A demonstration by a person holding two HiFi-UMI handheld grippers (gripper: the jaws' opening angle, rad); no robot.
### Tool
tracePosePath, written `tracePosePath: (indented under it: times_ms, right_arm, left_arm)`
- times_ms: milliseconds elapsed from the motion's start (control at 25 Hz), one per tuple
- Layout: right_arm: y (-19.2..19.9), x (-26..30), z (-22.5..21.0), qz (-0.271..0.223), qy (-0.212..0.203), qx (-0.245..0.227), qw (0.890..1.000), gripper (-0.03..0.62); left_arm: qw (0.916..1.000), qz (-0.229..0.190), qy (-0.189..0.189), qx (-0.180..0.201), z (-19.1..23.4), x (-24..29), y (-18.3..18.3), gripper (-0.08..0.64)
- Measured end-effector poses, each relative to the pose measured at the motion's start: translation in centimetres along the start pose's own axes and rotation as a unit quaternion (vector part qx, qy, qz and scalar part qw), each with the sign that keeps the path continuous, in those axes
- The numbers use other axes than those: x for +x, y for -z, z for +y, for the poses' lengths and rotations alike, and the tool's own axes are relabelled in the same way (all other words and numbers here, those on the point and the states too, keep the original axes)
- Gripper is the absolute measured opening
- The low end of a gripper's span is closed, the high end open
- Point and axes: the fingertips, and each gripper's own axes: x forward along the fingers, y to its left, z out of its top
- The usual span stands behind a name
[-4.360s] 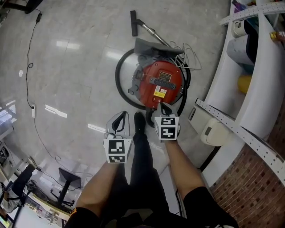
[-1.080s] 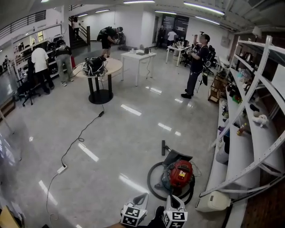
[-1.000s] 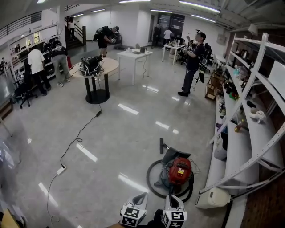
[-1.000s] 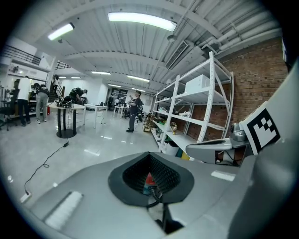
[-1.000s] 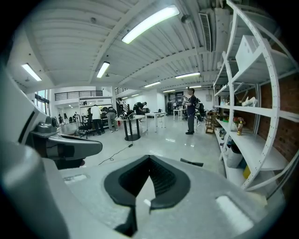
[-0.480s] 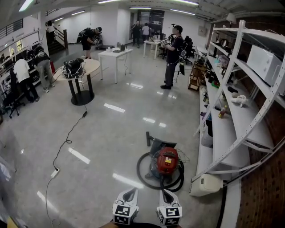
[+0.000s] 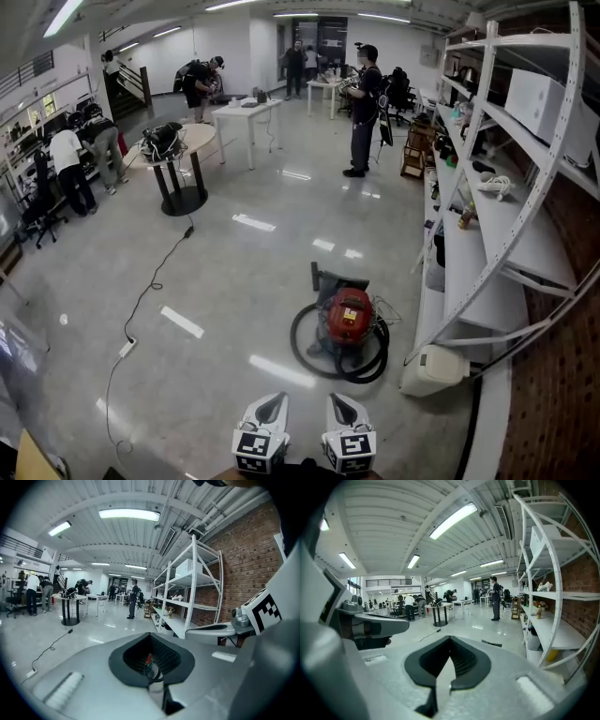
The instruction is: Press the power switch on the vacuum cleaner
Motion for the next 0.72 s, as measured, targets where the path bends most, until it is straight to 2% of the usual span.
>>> tracePosePath:
  times_ms: [240, 360, 600, 720]
  right_arm:
    - [2.4, -2.9, 1.4, 0.003, -0.035, 0.006, 0.999, -0.008]
    - [1.6, -4.4, 1.4, -0.015, -0.036, -0.003, 0.999, -0.008]
    - [1.4, -7.0, 2.4, -0.023, -0.029, -0.009, 0.999, -0.008]
    - [2.7, -7.5, 3.5, -0.002, -0.023, 0.002, 1.000, -0.008]
  left_arm:
    - [0.9993, -0.007, -0.038, -0.001, -0.8, -4.6, 0.8, 0.014]
    - [0.9987, -0.014, -0.050, -0.001, -1.4, -5.8, 0.9, 0.014]
    - [0.9987, -0.031, -0.040, -0.002, -2.8, -7.3, 1.0, 0.014]
    - [0.9986, -0.038, -0.036, -0.005, -2.0, -8.2, 1.1, 0.014]
